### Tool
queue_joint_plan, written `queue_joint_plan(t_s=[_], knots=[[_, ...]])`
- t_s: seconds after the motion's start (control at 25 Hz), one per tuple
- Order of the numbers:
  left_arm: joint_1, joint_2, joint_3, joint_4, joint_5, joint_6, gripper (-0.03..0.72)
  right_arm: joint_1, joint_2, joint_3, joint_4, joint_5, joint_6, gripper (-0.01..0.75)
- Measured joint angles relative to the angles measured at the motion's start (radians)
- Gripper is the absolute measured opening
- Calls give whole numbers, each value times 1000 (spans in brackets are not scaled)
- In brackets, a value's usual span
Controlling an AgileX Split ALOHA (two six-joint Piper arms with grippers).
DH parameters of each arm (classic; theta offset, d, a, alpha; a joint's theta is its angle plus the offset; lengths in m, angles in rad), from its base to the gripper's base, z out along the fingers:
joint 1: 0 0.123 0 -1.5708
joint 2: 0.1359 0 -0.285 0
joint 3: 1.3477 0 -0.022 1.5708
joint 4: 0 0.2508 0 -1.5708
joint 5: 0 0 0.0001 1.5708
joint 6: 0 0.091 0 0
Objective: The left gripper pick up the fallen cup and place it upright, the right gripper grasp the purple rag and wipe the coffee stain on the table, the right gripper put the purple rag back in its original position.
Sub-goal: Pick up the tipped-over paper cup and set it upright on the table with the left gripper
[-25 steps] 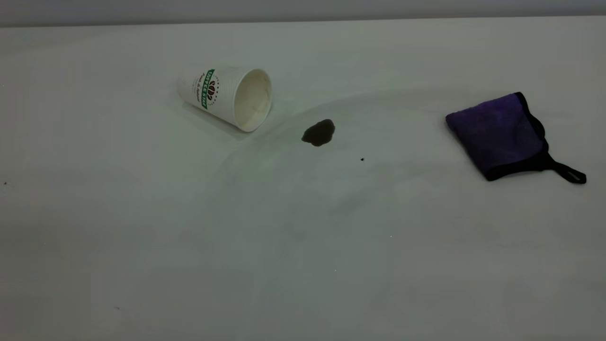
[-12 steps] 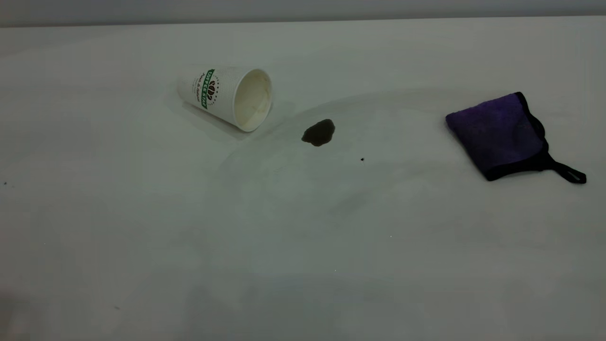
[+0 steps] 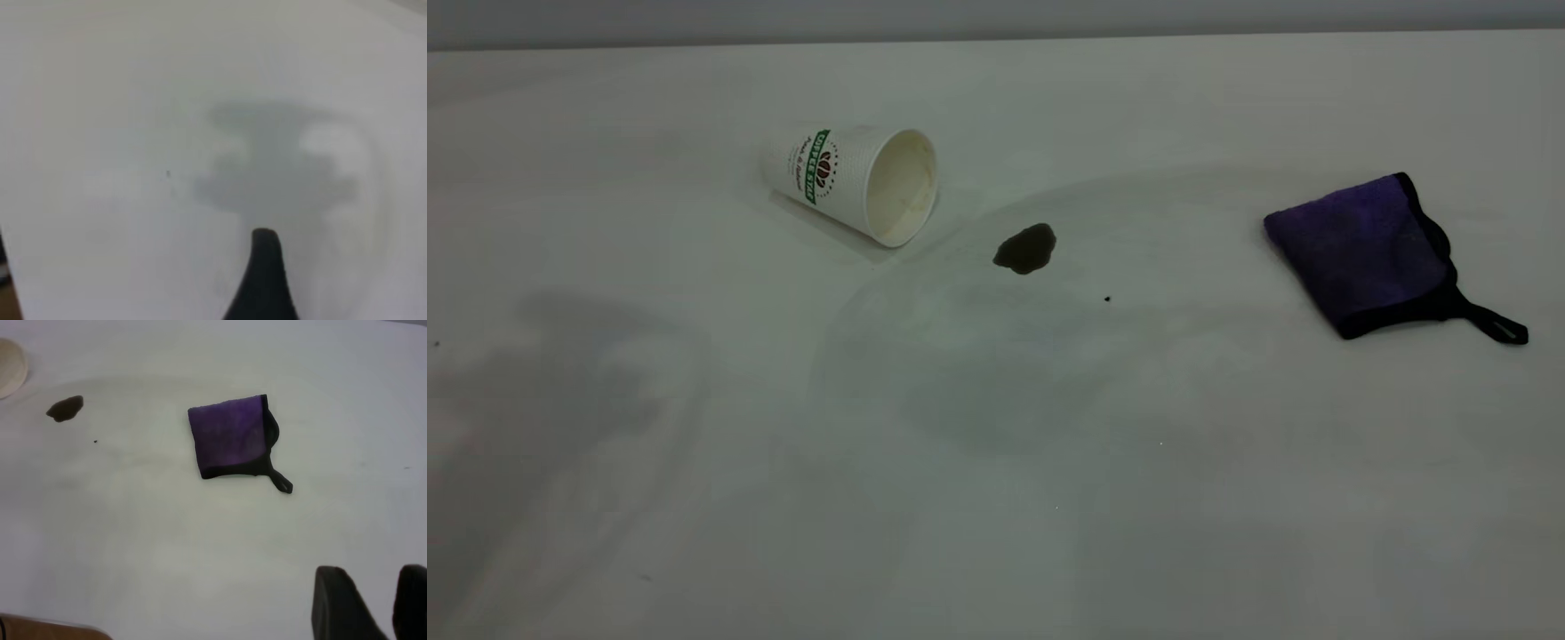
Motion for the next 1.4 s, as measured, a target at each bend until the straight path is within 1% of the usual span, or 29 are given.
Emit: queue_joint_plan(t_s=[0.16,0.28,0.44,0.76,0.88,1.0,1.24,1.4], knots=[[-143,222,-124,168,5,-158,690,0,0,0,0,0,0,238],[-238,360,-205,248,5,-252,665,0,0,0,0,0,0,238],[-321,511,-304,339,4,-330,644,0,0,0,0,0,0,238],[-388,755,-493,467,5,-367,639,0,0,0,0,0,0,238],[-409,851,-570,495,16,-367,634,0,0,0,0,0,0,238],[-413,929,-643,501,29,-367,629,0,0,0,0,0,0,238],[-413,1032,-691,606,36,-415,621,0,0,0,0,0,0,238],[-413,1065,-692,722,38,-465,594,0,0,0,0,0,0,238]])
